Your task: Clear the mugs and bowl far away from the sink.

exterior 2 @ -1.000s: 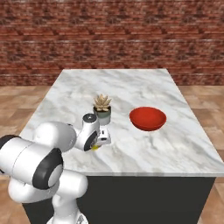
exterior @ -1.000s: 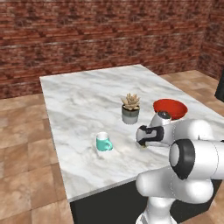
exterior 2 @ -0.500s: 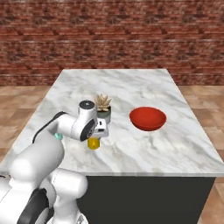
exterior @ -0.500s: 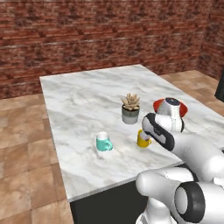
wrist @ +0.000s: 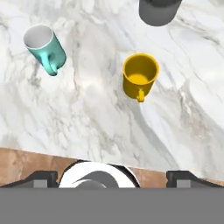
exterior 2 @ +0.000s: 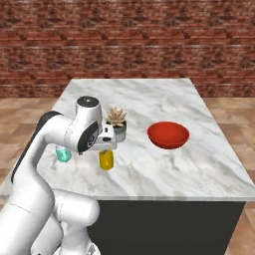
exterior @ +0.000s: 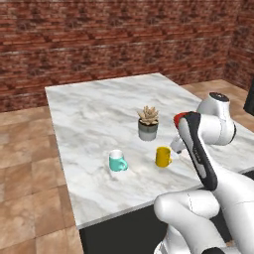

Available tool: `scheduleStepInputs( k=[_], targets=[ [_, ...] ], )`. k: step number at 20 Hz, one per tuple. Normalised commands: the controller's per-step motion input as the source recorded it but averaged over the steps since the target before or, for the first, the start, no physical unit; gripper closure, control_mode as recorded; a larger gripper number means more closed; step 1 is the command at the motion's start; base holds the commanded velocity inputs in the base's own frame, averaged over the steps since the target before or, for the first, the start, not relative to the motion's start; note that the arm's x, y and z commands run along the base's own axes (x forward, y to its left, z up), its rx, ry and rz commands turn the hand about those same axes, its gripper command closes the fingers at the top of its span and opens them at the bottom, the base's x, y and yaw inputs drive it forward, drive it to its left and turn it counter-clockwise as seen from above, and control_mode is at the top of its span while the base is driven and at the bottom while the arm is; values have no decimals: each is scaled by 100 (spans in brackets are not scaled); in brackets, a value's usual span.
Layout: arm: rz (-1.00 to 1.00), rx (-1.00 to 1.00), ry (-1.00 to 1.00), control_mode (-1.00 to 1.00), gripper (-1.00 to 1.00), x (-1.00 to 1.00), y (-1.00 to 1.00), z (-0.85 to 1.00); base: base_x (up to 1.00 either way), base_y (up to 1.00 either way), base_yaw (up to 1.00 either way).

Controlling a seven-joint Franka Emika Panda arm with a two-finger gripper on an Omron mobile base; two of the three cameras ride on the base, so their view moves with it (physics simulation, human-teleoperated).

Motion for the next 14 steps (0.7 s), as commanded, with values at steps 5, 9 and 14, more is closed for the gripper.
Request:
scheduleStepInputs(
  k=[5,9,14],
  targets=[
    [0,-9,1,-100,-100,-78,11,98,0,0,0],
    [0,-5,0,-100,-100,-81,8,99,0,0,0],
    [-3,1,-3,-100,-100,-95,0,78,0,0,0]
  ],
)
